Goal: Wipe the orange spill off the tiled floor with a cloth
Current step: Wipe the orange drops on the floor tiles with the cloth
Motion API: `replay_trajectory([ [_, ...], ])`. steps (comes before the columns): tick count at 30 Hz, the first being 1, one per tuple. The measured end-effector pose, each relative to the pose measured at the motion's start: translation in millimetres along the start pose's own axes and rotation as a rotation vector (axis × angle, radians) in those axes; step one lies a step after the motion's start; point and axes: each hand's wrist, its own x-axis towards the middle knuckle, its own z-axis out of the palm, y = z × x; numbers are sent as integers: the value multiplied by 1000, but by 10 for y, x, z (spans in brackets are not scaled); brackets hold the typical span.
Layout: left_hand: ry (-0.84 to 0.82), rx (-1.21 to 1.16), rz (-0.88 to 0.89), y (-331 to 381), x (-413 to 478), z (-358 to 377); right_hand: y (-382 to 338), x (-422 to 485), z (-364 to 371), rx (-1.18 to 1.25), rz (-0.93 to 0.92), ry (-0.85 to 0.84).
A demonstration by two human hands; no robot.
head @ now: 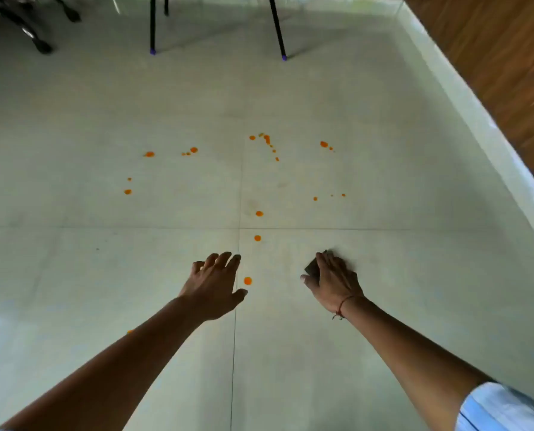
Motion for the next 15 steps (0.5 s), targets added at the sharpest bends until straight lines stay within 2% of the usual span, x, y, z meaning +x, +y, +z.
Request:
replay_trajectory([
  [8, -89, 38, -18, -466, 1507, 1514, 693, 1527, 1446, -16, 191, 55],
  [11, -160, 67, -49, -725, 1804, 1847, 883, 1756, 1815, -9, 248, 60],
  [15, -253, 76, -83, -1028, 1914, 2159, 837, 1841, 2099, 21, 246, 199],
])
